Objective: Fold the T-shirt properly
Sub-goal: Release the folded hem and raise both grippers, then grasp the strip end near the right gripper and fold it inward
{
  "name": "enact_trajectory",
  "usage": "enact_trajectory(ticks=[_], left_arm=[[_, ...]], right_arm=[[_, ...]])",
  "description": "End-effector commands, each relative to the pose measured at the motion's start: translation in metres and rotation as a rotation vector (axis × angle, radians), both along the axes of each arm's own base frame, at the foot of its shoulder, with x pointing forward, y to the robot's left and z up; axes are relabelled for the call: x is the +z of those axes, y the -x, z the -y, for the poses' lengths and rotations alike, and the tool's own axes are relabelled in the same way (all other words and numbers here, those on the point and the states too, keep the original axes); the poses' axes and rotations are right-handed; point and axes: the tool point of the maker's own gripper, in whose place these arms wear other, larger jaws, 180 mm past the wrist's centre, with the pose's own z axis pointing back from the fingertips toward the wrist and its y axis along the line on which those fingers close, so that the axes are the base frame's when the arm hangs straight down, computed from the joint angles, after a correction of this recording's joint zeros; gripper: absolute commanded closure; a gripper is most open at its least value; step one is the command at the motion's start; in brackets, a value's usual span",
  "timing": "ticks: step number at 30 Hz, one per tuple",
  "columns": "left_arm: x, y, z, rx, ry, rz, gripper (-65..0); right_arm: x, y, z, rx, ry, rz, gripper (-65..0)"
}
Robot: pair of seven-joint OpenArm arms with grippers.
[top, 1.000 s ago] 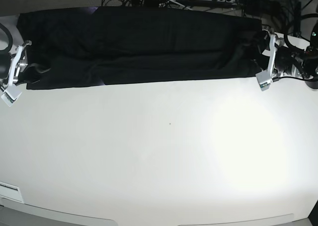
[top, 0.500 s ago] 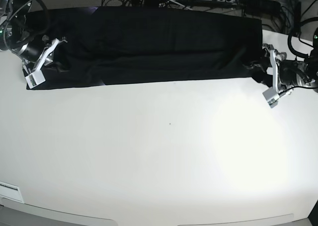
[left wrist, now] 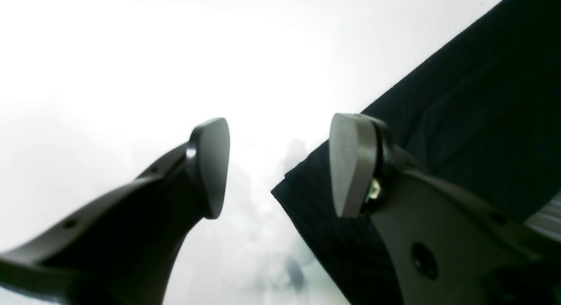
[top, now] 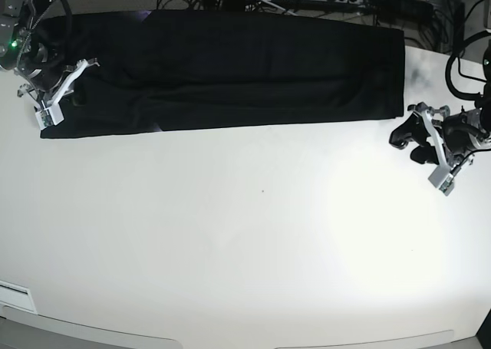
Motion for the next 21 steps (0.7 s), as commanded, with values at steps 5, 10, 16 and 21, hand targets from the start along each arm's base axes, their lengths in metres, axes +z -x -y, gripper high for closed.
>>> enact_trajectory(ticks=[5, 10, 16, 21], left_arm=[[0.014, -0.007, -0.006, 0.001, -0.018, 0.042, -37.3], [0.014, -0.007, -0.006, 0.001, -0.016, 0.042, -37.3], [0.013, -0.007, -0.006, 0.002, -0.021, 0.042, -37.3], [0.012, -0.006, -0.006, 0.002, -0.02, 0.037, -37.3]], right_arm=[[-0.016, 0.017, -0.022, 0.04, -0.011, -0.051, 0.0], [-0.029, -0.004, -0.042, 0.071, 0.126, -0.023, 0.0], [-0.001, -0.061, -0.019, -0.037, 0.368, 0.115, 0.0], [0.034, -0.091, 0.016, -0.205, 0.474, 0.215, 0.0]])
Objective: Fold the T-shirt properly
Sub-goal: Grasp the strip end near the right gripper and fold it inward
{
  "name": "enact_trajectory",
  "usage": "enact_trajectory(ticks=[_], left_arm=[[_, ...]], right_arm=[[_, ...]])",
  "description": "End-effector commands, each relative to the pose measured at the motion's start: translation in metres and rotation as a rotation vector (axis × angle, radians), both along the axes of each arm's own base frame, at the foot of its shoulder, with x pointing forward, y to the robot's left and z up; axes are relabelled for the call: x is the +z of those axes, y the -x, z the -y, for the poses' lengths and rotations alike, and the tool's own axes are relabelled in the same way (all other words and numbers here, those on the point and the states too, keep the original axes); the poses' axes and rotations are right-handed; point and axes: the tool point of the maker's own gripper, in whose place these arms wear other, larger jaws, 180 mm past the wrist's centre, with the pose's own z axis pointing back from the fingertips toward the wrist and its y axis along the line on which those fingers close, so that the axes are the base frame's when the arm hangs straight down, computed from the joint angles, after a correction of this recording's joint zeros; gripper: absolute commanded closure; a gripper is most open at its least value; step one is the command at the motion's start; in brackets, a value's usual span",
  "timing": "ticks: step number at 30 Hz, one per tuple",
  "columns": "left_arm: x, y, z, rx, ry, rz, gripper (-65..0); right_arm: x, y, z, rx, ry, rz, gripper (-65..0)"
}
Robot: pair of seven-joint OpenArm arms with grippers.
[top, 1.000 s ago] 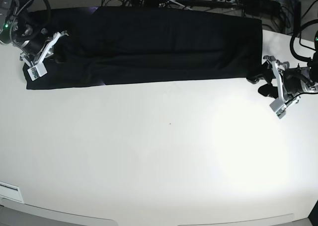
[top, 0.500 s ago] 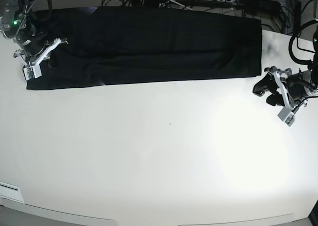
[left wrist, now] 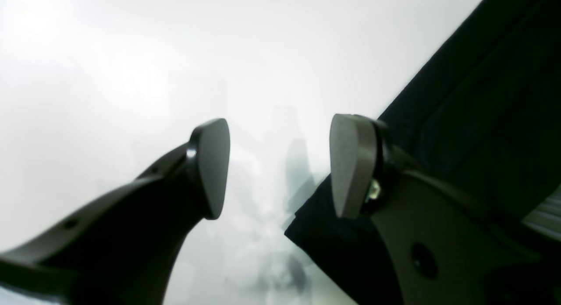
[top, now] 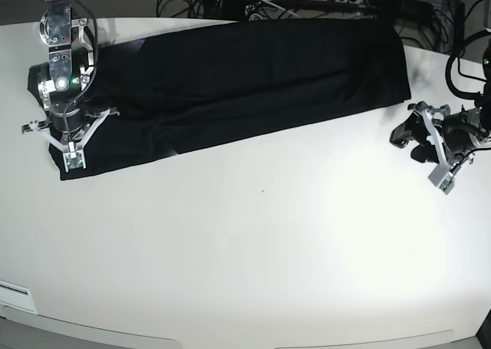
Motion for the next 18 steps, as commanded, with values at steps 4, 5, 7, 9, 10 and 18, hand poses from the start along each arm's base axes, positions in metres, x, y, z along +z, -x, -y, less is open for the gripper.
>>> enact_trajectory(ticks=[4, 5, 7, 9, 10, 18], left_arm=[[0.014, -0.008, -0.005, 0.0, -0.01, 0.043, -37.3], [0.014, -0.008, -0.005, 0.0, -0.01, 0.043, -37.3], [0.015, -0.008, -0.005, 0.0, -0.01, 0.044, -37.3], [0.015, -0.008, -0.004, 0.0, -0.008, 0.047, -37.3], [0.015, -0.008, -0.005, 0.0, -0.009, 0.046, -37.3], [0.015, -0.008, -0.004, 0.0, -0.008, 0.046, -37.3]], right_arm=[[0.027, -0.009, 0.03, -0.151, 0.038, 0.093, 0.0], [0.027, -0.009, 0.032, -0.162, 0.031, 0.1, 0.0], [0.032, -0.012, 0.031, -0.138, 0.032, 0.113, 0.0], [0.046, -0.019, 0.024, -0.094, 0.014, 0.159, 0.0], [0.054, -0.022, 0.017, -0.067, -0.02, 0.182, 0.0], [0.038, 0.012, -0.079, 0.366, -0.444, 0.022, 0.0]])
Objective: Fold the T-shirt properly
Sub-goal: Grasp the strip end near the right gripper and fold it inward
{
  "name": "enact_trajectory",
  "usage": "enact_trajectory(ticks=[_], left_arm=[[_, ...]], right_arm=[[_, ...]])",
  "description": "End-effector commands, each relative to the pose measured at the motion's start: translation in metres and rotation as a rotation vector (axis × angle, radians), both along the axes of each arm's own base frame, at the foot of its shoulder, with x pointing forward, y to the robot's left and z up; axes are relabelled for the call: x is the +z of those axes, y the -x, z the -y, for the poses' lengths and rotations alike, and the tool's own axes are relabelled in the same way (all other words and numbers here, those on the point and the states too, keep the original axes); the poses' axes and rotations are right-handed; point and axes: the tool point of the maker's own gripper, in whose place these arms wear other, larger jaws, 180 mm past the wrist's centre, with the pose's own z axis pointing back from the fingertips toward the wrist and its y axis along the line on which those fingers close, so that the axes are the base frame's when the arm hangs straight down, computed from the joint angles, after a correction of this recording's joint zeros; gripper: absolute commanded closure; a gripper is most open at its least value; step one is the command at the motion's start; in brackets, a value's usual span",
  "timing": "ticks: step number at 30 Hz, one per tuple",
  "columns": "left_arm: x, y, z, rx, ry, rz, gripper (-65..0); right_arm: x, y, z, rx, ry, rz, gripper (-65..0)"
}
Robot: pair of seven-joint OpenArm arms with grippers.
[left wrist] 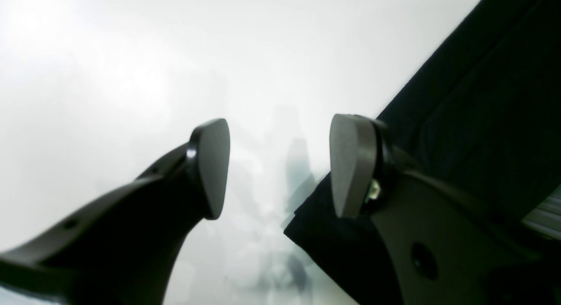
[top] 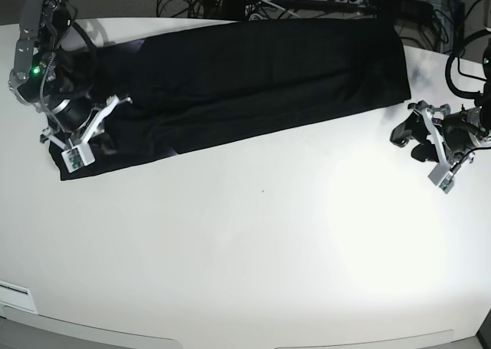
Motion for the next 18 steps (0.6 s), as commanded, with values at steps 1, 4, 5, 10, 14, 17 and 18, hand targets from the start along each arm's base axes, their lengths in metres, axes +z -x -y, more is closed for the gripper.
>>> enact_trajectory(ticks=[1, 4, 5, 10, 14, 17, 18], left_arm=[[0.016, -0.009, -0.004, -0.001, -0.004, 0.05, -37.3], [0.017, -0.01, -0.003, -0.001, 0.001, 0.052, -37.3], [0.017, -0.01, -0.003, -0.001, 0.001, 0.052, -37.3], [0.017, -0.01, -0.003, 0.0, 0.001, 0.053, -37.3], [0.017, -0.01, -0.003, 0.0, 0.002, 0.055, -37.3], [0.016, -0.009, -0.005, 0.0, -0.012, 0.048, -37.3], [0.015, -0.008, -0.006, 0.0, -0.021, 0.042, -37.3]], right_arm=[[0.003, -0.005, 0.008, -0.009, 0.016, 0.018, 0.0], [-0.035, 0.007, 0.033, -0.059, 0.086, -0.097, 0.0], [-0.045, 0.011, 0.038, -0.071, 0.089, -0.128, 0.0], [-0.101, 0.043, 0.035, -0.025, 0.104, -0.32, 0.0], [-0.118, 0.048, 0.026, 0.001, 0.187, -0.349, 0.0], [-0.108, 0.024, 0.029, -0.059, 0.226, -0.272, 0.0], [-0.103, 0.016, 0.033, -0.075, 0.24, -0.252, 0.0]])
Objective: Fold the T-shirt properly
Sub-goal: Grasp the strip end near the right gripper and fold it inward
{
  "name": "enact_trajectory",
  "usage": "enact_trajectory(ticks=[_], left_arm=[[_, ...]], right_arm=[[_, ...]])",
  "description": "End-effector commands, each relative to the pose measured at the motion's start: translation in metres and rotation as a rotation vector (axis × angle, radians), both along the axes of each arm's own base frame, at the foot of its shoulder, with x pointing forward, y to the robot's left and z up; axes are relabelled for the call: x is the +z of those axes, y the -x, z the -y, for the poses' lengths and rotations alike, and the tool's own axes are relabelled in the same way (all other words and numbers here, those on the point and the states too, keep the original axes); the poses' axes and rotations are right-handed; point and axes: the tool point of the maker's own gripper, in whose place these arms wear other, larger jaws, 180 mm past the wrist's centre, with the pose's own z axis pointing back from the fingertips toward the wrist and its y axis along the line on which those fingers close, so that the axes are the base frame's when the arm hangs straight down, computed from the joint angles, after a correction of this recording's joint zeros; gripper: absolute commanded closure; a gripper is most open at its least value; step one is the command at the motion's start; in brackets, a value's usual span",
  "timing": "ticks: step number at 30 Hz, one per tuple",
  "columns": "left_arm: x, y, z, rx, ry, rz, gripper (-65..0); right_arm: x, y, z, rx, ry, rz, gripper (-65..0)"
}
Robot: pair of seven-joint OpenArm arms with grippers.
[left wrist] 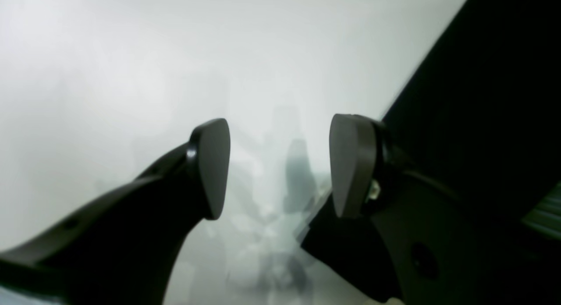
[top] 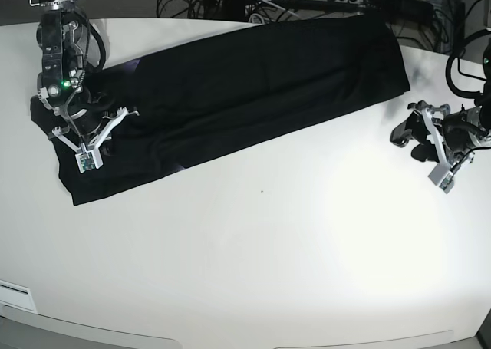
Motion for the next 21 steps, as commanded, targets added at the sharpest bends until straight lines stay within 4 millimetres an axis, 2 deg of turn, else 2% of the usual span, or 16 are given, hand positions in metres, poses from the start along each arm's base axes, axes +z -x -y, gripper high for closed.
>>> enact_trajectory(ticks=[1, 5, 10, 14, 17, 21], left_arm=[[0.015, -0.008, -0.006, 0.0, -0.018, 0.043, -37.3], [0.014, -0.008, -0.007, 0.009, -0.023, 0.039, -37.3], [0.014, -0.009, -0.009, 0.019, -0.026, 0.038, -37.3], [0.012, -0.007, -0.008, 0.019, -0.025, 0.032, -37.3], [0.012, -0.008, -0.008, 0.019, -0.025, 0.033, -37.3], [0.012, -0.009, -0.01, 0.045, -0.02, 0.03, -37.3]], right_arm=[[-0.018, 0.02, 0.019, -0.025, 0.089, -0.137, 0.0], [-0.003, 0.002, 0.051, -0.127, 0.22, -0.098, 0.0], [0.0, 0.014, 0.09, -0.352, 0.304, -0.124, 0.0], [0.014, 0.014, 0.116, -0.525, 0.373, -0.068, 0.0], [0.031, 0.002, 0.126, -0.593, 0.416, 0.001, 0.0], [0.065, -0.027, 0.137, -0.668, 0.435, 0.117, 0.0]])
